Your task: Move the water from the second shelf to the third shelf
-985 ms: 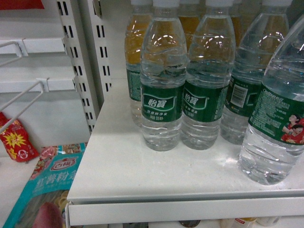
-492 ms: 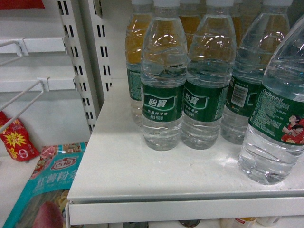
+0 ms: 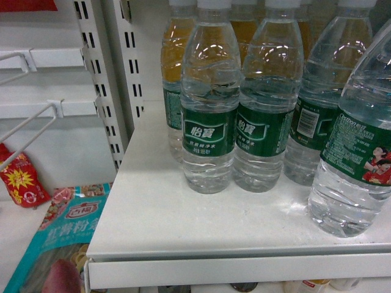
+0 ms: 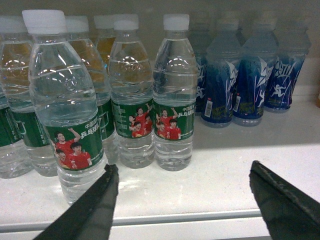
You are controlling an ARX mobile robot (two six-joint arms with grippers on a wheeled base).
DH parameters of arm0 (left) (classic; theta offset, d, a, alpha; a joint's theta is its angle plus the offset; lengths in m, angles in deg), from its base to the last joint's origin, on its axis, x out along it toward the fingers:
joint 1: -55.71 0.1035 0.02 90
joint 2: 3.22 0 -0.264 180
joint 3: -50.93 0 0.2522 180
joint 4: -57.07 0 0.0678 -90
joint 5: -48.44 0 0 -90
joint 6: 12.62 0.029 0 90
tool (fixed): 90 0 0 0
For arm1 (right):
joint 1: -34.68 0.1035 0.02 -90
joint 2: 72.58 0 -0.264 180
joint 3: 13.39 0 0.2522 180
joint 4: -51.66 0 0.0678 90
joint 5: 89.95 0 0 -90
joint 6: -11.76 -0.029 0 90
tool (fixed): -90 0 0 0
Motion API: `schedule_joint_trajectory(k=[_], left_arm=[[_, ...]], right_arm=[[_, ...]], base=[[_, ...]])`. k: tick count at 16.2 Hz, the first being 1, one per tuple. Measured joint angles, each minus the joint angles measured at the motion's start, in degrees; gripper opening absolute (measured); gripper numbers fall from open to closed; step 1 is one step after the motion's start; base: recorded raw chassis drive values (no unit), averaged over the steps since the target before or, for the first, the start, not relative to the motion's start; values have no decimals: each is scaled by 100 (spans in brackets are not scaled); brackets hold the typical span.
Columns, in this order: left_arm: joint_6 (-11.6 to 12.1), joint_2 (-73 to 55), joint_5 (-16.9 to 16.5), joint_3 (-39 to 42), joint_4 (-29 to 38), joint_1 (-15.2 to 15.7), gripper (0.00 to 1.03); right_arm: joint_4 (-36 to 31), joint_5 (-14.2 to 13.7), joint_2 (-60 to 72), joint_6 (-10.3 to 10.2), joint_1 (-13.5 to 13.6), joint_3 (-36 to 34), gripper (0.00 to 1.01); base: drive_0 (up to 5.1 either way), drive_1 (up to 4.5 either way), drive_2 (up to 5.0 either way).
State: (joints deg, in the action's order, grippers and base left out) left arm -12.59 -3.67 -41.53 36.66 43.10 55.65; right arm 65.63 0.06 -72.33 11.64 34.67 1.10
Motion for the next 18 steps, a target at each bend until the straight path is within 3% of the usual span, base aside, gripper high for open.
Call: schedule_joint_trajectory(k=[2, 3, 18], left_arm=[[0, 0, 0, 0, 0, 0, 98], [0, 0, 0, 0, 0, 0, 98], [0, 0, -2, 0, 4, 0, 98]], right_arm=[[0, 0, 0, 0, 0, 0, 95], [0, 0, 0, -2, 0, 0, 99], [-2, 0, 0, 0, 0, 0, 98]], base=[[0, 0, 0], [0, 0, 0], [0, 0, 0]])
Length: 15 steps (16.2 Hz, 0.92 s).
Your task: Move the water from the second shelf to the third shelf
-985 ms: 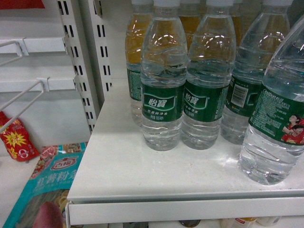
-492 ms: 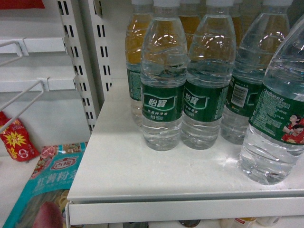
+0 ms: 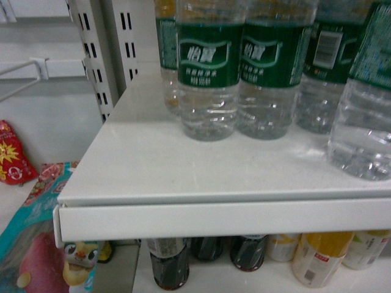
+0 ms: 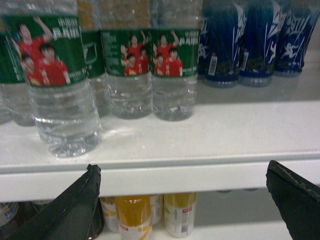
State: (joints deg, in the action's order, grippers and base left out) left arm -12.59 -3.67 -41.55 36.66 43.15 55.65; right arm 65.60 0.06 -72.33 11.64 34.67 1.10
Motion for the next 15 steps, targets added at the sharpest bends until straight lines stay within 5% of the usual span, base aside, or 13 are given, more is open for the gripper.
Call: schedule_joint_trajectory(k=[15], left_arm=[[0, 0, 0, 0, -20, 0, 98]], right_arm=[[13, 2, 0, 15, 0, 0, 98]], base=[[0, 0, 0]])
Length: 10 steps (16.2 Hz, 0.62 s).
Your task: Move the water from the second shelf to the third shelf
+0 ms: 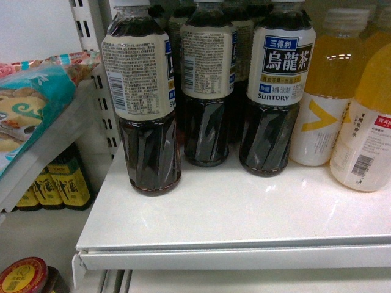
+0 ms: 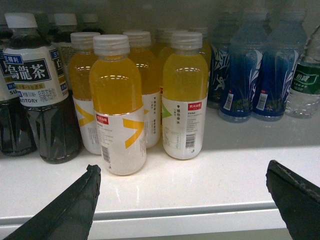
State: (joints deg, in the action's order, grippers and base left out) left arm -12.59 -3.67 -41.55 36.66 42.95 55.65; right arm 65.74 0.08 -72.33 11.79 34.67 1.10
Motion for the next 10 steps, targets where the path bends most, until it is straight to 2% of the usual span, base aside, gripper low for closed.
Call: schedule_joint_trajectory(k=[10], left_arm=[[0, 0, 0, 0, 4, 0, 98]], right_arm=[[-2, -2, 0, 0, 0, 0, 98]], base=[[0, 0, 0]])
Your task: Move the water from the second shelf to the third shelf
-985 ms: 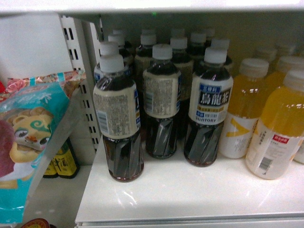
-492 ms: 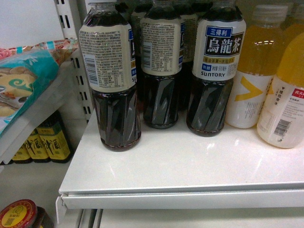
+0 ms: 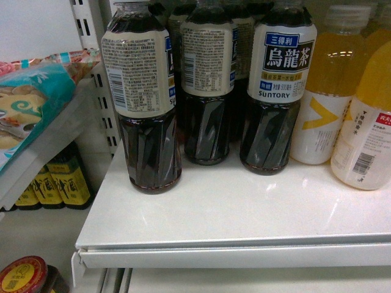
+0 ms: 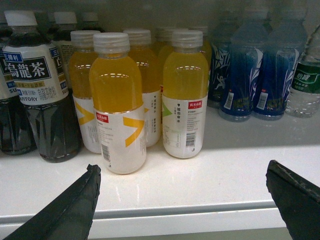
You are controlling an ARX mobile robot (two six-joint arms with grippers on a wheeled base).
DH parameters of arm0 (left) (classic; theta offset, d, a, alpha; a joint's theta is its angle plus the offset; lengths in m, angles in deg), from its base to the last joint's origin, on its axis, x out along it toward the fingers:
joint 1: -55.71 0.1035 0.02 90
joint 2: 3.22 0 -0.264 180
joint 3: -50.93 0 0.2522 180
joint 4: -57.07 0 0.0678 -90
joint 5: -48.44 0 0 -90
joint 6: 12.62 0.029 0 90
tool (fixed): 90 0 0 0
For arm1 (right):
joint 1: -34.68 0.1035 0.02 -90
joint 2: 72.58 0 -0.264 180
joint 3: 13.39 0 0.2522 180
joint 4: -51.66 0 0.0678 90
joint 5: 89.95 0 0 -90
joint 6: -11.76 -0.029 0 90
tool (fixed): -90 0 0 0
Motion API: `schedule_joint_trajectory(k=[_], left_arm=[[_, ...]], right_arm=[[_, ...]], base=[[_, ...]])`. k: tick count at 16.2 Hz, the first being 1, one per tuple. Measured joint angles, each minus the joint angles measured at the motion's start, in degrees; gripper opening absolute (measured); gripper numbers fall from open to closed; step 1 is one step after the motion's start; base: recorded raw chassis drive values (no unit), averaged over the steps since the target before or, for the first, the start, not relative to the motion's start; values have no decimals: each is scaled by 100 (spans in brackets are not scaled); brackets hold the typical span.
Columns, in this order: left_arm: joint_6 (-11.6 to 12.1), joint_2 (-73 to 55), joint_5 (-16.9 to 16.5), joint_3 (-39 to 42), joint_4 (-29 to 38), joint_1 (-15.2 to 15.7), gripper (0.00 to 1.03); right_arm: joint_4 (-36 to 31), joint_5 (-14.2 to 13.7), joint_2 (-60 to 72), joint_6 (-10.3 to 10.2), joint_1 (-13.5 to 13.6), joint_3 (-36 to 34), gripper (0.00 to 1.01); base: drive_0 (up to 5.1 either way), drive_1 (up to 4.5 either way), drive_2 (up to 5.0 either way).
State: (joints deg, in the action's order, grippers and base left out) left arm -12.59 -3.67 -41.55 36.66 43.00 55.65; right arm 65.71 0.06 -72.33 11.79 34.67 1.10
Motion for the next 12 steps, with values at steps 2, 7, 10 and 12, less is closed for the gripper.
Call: schedule_joint_trajectory(k=[2, 7, 10, 12], left_arm=[[0, 0, 0, 0, 0, 0, 98], [0, 0, 0, 0, 0, 0, 98], [0, 0, 0, 0, 0, 0, 98], [0, 0, 0, 0, 0, 0, 98]], right_arm=[[0, 2, 0, 0, 0, 0, 98], [0, 0, 0, 0, 0, 0, 98], [0, 2, 0, 0, 0, 0, 98], [0, 0, 0, 0, 0, 0, 98]], base=[[0, 0, 0], [0, 0, 0], [0, 0, 0], [0, 0, 0]])
